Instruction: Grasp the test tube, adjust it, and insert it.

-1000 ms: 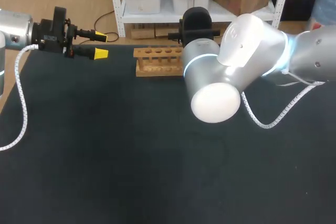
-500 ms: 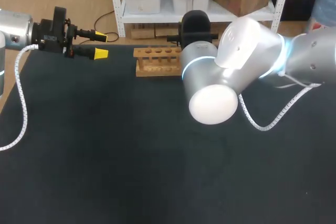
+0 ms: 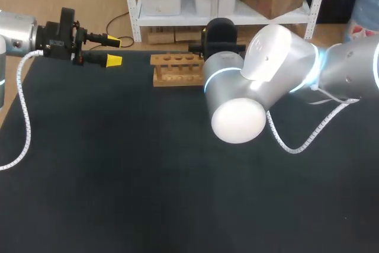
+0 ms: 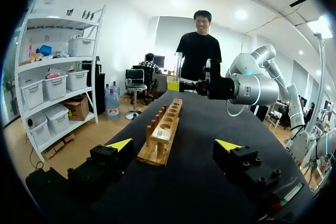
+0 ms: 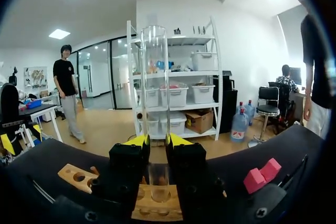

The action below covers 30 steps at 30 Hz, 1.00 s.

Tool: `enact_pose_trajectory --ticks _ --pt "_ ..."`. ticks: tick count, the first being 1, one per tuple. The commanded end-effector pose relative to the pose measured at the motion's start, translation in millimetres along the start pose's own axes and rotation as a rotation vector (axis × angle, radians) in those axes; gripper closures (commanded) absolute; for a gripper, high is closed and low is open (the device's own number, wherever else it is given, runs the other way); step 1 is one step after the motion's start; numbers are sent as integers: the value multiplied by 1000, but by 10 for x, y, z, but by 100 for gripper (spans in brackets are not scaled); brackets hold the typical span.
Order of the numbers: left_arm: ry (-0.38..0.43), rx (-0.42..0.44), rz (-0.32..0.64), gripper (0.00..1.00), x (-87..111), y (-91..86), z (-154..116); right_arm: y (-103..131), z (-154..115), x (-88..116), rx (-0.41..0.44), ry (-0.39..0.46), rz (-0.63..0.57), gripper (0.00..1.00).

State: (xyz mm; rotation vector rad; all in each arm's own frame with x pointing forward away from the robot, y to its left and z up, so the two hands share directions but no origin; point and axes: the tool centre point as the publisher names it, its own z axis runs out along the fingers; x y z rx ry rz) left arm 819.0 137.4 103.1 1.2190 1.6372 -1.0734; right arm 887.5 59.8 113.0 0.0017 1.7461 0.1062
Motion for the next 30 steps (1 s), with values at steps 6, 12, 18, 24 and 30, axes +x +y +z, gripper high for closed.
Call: enact_pose_trajectory --ticks 6,12,18,24,30 --pt "-1 0 2 0 8 2 -1 27 44 160 -7 29 17 100" --pt "-1 0 2 0 8 2 -1 14 78 250 -1 45 28 100" --pt "-1 0 2 0 8 2 -1 11 110 305 8 50 44 100" --pt "-1 0 2 0 8 2 -1 24 123 337 14 55 55 100" --pt "-1 0 2 0 8 2 -1 30 104 363 17 67 61 100"
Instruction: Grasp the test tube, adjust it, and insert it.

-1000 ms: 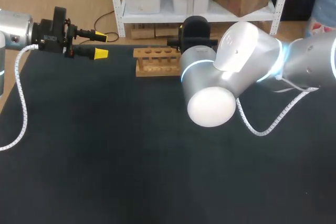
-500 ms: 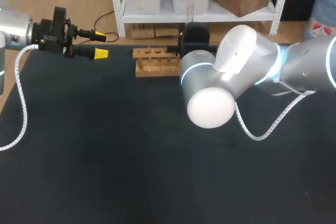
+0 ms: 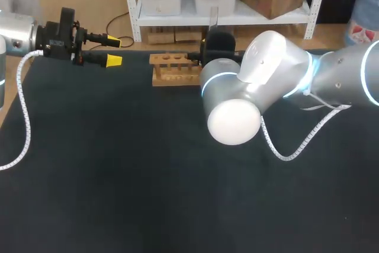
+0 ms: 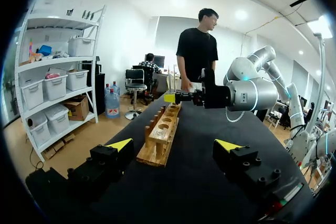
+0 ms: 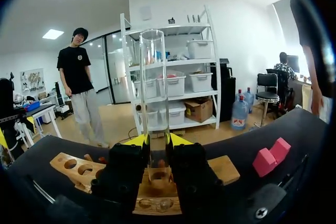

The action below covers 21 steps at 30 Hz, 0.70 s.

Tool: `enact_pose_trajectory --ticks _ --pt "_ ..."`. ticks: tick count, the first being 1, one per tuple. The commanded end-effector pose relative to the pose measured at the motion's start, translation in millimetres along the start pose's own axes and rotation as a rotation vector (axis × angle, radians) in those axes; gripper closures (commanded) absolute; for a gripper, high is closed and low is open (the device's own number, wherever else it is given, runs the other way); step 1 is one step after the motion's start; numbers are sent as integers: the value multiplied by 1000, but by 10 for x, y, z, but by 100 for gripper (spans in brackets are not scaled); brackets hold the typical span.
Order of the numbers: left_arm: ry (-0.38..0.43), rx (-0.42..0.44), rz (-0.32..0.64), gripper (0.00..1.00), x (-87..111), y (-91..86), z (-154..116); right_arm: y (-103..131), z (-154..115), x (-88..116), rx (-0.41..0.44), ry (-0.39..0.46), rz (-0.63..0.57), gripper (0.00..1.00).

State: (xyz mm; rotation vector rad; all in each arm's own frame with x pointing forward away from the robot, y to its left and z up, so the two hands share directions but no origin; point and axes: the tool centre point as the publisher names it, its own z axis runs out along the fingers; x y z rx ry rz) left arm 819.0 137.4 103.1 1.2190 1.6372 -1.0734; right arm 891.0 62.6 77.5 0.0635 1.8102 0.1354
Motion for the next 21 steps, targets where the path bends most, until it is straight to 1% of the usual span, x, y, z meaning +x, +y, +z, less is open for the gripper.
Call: enact_pose_trajectory --ticks 1,2,3,4,7,8,9,10,11,13,14,15,16,18,19,21 --pt "-1 0 2 0 8 2 -1 29 2 25 0 5 2 82" --pt "-1 0 2 0 8 2 -1 29 -2 27 0 6 2 73" --pt "-1 0 2 0 8 2 -1 29 -6 29 1 8 2 69" --pt "-1 0 2 0 8 2 -1 29 -9 30 2 9 3 59" --pt "-1 0 2 0 8 2 -1 28 -17 31 4 12 6 53" --pt "-1 0 2 0 8 2 -1 28 -18 31 5 12 7 49" --pt "-1 0 2 0 8 2 -1 29 -21 31 5 12 8 38" --pt "-1 0 2 0 8 2 -1 31 -23 28 6 11 10 42" --pt "-1 0 2 0 8 2 -1 33 -25 25 6 10 11 42" --pt "-1 0 2 0 8 2 -1 39 -28 11 8 8 14 34" --pt "-1 0 2 0 8 2 -1 41 -29 5 10 7 14 27" --pt "-1 0 2 0 8 2 -1 42 -30 -5 12 6 14 10" --pt "-1 0 2 0 8 2 -1 40 -33 -20 13 3 15 7" --pt "-1 0 2 0 8 2 -1 28 -42 -58 15 -5 15 5" --pt "-1 0 2 0 8 2 -1 21 -49 -80 16 -8 15 0" --pt "-1 0 2 0 8 2 -1 7 -67 -120 16 -12 10 0"
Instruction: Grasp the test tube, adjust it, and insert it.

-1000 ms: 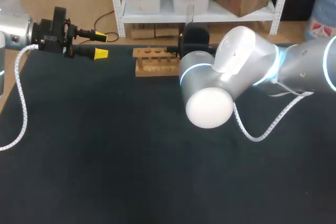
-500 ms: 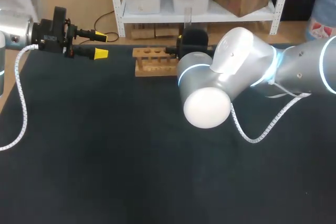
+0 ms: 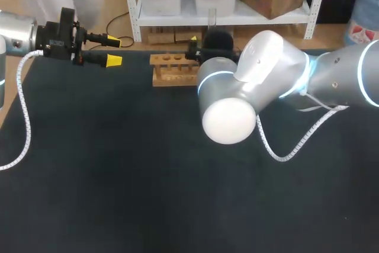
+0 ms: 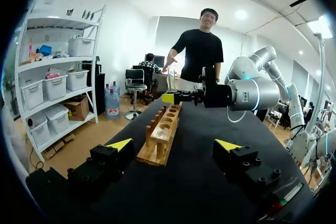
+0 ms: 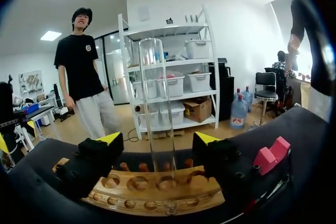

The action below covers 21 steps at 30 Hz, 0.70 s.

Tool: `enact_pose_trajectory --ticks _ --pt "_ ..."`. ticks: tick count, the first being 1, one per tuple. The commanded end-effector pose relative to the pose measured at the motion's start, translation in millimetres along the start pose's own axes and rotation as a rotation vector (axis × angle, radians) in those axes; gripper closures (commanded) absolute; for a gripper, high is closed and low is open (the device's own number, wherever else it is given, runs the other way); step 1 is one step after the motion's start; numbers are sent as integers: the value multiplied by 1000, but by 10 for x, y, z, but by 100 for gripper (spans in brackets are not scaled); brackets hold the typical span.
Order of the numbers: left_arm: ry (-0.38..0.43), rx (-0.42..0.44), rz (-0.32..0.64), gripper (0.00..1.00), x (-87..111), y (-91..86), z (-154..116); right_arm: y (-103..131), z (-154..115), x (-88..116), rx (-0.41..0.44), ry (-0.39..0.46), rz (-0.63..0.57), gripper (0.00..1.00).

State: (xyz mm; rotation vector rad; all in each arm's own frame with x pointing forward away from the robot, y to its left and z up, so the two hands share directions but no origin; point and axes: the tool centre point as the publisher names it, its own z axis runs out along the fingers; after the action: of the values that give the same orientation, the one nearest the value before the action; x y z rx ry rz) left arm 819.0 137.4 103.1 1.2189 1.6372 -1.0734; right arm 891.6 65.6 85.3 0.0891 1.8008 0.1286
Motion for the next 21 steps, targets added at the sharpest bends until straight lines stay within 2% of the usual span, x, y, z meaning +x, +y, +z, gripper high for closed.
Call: enact_pose_trajectory --ticks 1,12,21 --pt "-1 0 2 0 8 2 -1 -39 -70 -71 -2 -3 -8 0" --pt "-1 0 2 0 8 2 -1 -81 -374 -264 -113 23 -51 0" --pt "-1 0 2 0 8 2 -1 -178 -757 -355 -260 42 -83 0"
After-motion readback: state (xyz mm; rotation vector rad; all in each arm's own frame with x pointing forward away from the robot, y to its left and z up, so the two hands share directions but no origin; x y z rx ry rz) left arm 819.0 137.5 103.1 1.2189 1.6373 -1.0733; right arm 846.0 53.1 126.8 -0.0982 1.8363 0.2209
